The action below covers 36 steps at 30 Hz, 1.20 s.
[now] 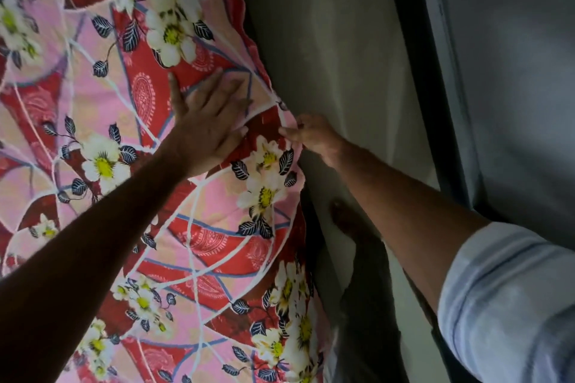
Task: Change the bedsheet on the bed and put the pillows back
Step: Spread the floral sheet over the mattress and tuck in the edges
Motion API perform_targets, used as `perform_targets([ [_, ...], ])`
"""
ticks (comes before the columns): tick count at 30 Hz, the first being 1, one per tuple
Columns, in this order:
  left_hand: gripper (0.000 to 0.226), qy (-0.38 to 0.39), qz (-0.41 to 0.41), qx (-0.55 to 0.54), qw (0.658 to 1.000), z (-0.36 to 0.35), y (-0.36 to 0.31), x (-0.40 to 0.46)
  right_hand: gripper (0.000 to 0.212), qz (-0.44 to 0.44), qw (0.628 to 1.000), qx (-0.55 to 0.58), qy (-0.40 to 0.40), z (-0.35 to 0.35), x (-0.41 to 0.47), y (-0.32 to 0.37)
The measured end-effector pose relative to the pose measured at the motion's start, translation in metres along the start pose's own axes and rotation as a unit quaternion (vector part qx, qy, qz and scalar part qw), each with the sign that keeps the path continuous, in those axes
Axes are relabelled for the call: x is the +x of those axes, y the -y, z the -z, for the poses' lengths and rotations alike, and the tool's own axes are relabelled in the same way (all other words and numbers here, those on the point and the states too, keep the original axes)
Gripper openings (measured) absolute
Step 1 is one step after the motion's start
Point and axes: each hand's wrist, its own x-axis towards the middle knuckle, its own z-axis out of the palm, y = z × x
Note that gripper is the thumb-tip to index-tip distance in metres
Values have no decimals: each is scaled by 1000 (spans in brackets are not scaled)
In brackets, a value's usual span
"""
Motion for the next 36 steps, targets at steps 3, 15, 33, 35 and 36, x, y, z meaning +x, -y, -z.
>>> perform_targets([
  [3, 53, -29, -104, 5, 994, -1, 10, 0, 24, 41, 998, 5, -47, -10, 7, 3],
  [15, 57, 210, -308, 163, 913, 2, -27, 30, 12, -40, 963, -36, -263, -37, -65, -13],
  [33, 58, 385, -273, 198, 859, -2, -39, 85, 40, -137, 976, 166, 26, -97, -89, -68],
  [35, 58, 393, -274, 207, 853, -3, -42, 84, 36, -149, 975, 159, 41, -90, -83, -56],
  [36, 58, 391, -278, 218, 850, -3, -41, 83, 38, -144, 976, 159, 46, -86, -80, -55],
])
